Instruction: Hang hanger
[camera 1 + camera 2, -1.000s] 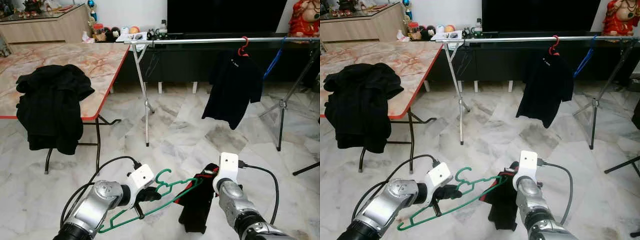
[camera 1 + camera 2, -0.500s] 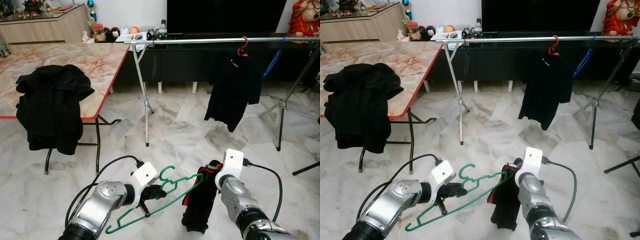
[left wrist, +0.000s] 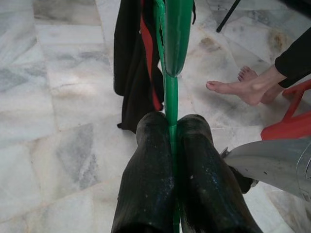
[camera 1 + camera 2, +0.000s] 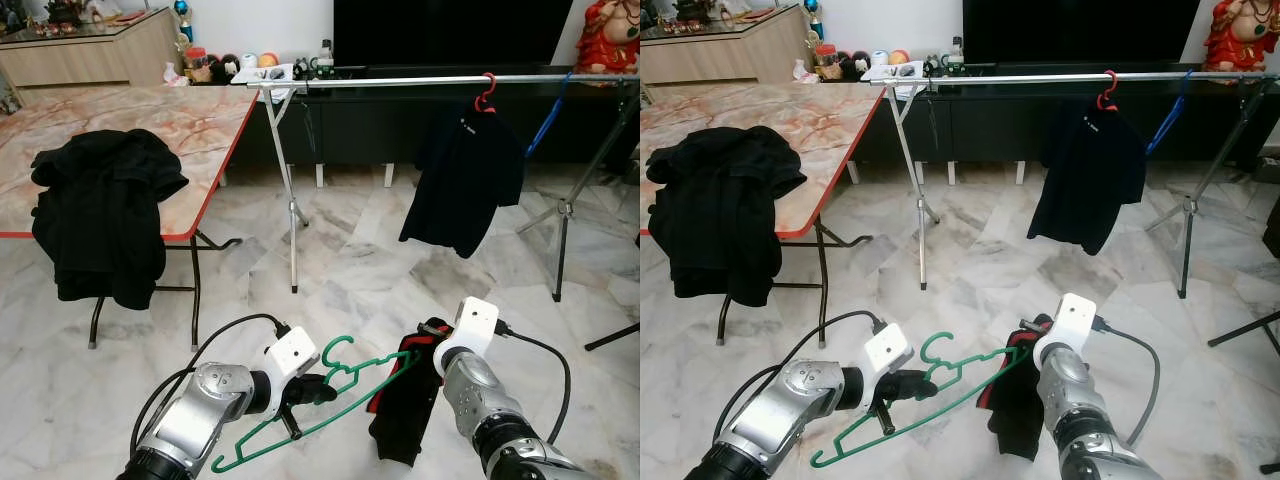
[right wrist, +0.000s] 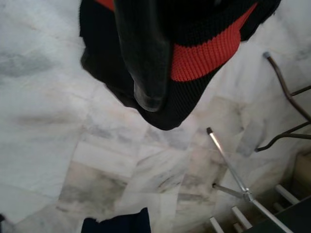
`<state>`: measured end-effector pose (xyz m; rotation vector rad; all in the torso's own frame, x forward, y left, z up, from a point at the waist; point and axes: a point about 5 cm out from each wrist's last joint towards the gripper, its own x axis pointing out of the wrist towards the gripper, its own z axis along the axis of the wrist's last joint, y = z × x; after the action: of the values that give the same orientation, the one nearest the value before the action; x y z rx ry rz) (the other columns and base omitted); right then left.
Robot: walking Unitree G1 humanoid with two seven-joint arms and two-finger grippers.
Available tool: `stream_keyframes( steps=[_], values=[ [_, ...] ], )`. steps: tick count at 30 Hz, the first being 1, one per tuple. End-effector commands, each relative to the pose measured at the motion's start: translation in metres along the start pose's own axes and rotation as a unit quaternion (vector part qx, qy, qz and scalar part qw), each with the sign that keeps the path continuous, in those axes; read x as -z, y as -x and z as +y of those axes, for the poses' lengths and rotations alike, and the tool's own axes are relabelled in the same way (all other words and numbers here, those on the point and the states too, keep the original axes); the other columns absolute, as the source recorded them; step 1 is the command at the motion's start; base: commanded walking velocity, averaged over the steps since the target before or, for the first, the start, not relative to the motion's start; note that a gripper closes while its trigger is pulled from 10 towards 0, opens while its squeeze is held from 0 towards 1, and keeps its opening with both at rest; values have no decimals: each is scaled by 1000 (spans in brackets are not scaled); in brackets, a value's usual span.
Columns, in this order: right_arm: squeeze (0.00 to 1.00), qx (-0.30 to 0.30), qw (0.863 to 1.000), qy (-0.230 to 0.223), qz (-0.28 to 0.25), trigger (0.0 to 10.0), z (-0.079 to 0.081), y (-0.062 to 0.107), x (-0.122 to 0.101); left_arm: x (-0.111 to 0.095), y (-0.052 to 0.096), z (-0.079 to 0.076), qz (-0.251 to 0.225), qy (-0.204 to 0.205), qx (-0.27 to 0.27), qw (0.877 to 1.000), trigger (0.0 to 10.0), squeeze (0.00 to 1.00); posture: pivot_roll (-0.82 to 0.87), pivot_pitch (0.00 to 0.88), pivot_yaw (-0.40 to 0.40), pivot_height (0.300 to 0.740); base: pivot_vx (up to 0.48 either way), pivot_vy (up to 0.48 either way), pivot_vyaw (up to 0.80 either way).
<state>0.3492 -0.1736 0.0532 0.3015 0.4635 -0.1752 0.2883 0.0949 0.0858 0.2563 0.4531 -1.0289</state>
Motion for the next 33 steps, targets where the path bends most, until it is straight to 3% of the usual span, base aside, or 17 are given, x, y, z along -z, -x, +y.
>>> stream_keyframes(
  steps=[1,7,15,23,33],
  values=[
    [0,-19,1000,-16,-13,10000,10,-1,-9,-1,1,-1,1,-2,6,1000,10000,0,105,41,43,740,0,0,0],
    [0,-28,999,-25,-22,10000,20,-2,-20,-2,2,-3,1,-7,17,1000,10000,0,106,41,44,740,0,0,0],
    [0,19,999,-42,-20,10000,10,-4,-28,-6,10,-8,19,-50,45,998,10000,0,122,39,39,740,0,0,0],
    [0,17,999,-39,-18,10000,14,-4,-26,-9,7,-14,16,-47,61,997,10000,0,118,36,40,740,0,0,0],
    [0,-2,999,-44,-12,10000,22,-3,-24,-5,4,-3,38,-48,4,998,10000,0,120,34,42,740,0,0,0]
  ],
)
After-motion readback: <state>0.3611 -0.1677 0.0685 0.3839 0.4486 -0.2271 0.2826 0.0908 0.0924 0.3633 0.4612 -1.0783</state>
